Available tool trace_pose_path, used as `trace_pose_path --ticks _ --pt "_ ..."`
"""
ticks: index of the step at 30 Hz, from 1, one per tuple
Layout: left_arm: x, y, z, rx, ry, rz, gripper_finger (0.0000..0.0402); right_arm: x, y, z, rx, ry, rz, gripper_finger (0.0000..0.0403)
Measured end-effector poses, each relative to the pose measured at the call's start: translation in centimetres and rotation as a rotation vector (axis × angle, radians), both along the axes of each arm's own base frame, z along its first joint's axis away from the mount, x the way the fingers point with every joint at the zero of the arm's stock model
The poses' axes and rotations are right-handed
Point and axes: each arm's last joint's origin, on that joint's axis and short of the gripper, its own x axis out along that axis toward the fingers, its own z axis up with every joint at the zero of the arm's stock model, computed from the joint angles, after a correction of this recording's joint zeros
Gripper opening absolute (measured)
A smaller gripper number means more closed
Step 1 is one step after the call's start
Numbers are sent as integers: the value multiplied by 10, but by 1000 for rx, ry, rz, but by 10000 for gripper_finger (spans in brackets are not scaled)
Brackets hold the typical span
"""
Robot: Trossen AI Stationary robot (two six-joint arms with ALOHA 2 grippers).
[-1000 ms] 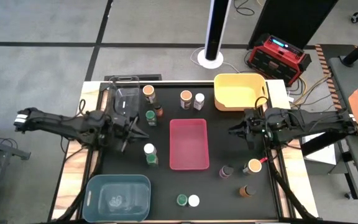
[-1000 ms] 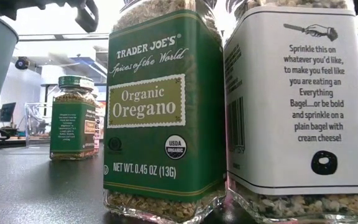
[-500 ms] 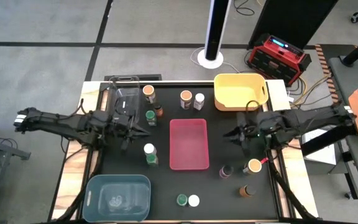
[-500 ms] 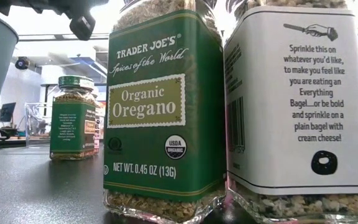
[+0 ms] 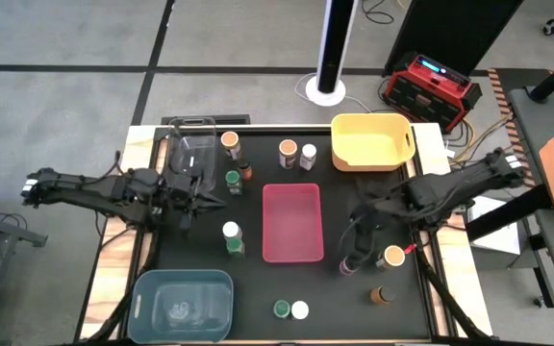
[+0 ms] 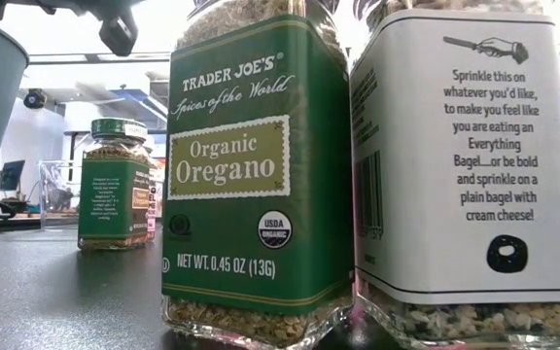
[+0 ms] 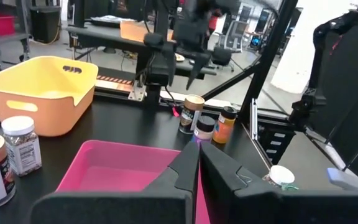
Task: Sort spices by type
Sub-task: Put the violet seasoning bottle into the yellow bin
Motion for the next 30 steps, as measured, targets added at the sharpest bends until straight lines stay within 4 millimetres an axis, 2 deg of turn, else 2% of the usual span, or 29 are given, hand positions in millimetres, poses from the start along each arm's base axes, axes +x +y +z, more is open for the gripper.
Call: trace_pose_path --ticks 6,14,20,24,30 --pt "-3 0 2 14 -15 -1 0 16 28 -5 107 113 5 208" --pt "-3 1 2 49 -17 30 0 18 47 -21 25 304 -20 292" --pt "-3 2 0 58 -7 47 0 26 63 -35 2 327 45 344" --pt "-3 2 0 59 1 47 0 31 69 -43 4 327 41 358" --pt "-1 2 -2 61 17 46 0 40 73 -58 -15 369 36 359"
